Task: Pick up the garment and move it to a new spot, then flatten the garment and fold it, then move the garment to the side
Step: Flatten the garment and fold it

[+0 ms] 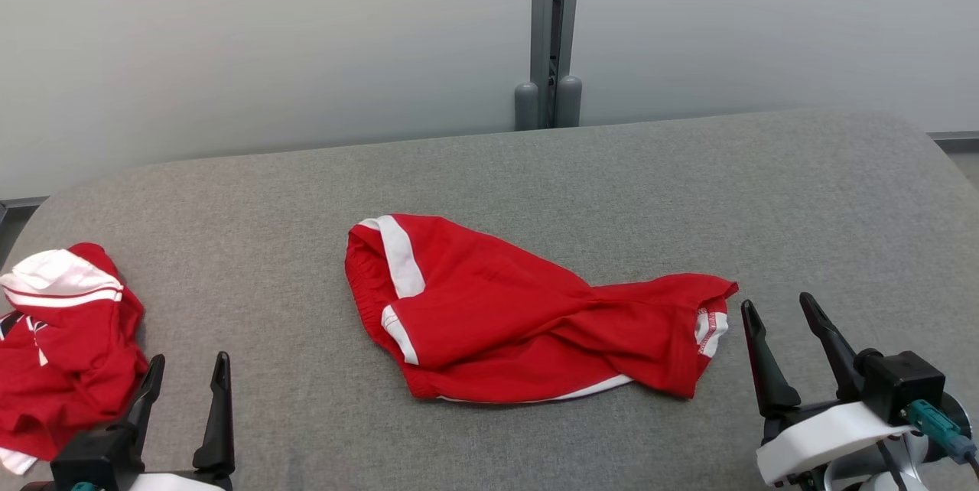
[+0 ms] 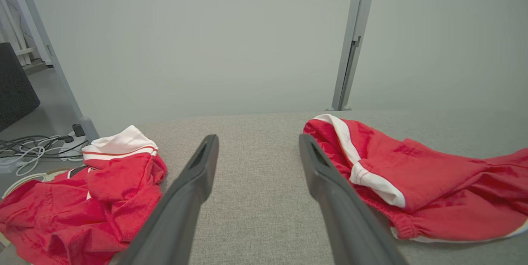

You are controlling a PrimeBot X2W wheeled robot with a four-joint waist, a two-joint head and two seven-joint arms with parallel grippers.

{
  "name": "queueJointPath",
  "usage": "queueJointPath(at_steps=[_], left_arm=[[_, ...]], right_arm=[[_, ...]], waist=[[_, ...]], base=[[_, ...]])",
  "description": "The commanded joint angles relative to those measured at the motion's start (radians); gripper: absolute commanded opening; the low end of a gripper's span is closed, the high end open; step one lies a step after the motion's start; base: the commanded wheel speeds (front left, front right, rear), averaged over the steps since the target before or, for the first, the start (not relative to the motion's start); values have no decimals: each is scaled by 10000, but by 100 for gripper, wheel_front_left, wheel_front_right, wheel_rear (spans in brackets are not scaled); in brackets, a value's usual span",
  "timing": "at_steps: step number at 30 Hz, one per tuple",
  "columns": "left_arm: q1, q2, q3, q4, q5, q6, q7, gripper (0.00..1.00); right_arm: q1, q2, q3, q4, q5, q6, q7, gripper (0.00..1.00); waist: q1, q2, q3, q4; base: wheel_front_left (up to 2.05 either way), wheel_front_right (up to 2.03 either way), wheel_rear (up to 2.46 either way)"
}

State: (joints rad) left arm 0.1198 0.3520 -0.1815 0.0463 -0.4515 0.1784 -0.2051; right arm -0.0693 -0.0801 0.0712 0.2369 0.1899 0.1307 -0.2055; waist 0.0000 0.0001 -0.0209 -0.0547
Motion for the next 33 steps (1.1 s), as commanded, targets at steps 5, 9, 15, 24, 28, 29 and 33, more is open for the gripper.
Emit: queueJointPath(at_steps=[5,9,15,24,28,29,33], left_arm=[[-313,38,-139,-62,32,-29,59,100],[-652,-73,-333,-124,102,-83,75,100],[-1621,-287,-790,53,249,-427,45,100],[-2744,-581,-1140,931,396,-847,-276,100],[-3080,-727,-1229,1229,429,-996,-411,100],[-3152,-769,-1237,1294,430,-1028,-437,100],[-3393,-961,-1233,1579,472,-1163,-547,100]], right_arm=[[-343,-306,254,213,198,1,104,100],[-882,-616,769,629,601,1,355,100],[-2356,-1288,2353,1507,1651,2,1281,100],[-4513,-2156,4730,2642,3101,1,3411,100],[-5330,-2494,5402,3170,3379,1,3824,100],[-5488,-2518,5510,3312,3466,1,3900,100],[-6088,-2537,6060,4027,3823,1,4103,77]], waist=[[0,-1,152,358],[0,-1,544,894],[0,-1,1439,1919],[0,-1,1950,2874],[0,-1,2153,3165],[0,-1,2189,3220],[0,-1,2325,3361]], base=[[0,0,0],[0,0,0],[0,0,0],[0,0,0],[0,0,0],[0,0,0],[0,0,0]])
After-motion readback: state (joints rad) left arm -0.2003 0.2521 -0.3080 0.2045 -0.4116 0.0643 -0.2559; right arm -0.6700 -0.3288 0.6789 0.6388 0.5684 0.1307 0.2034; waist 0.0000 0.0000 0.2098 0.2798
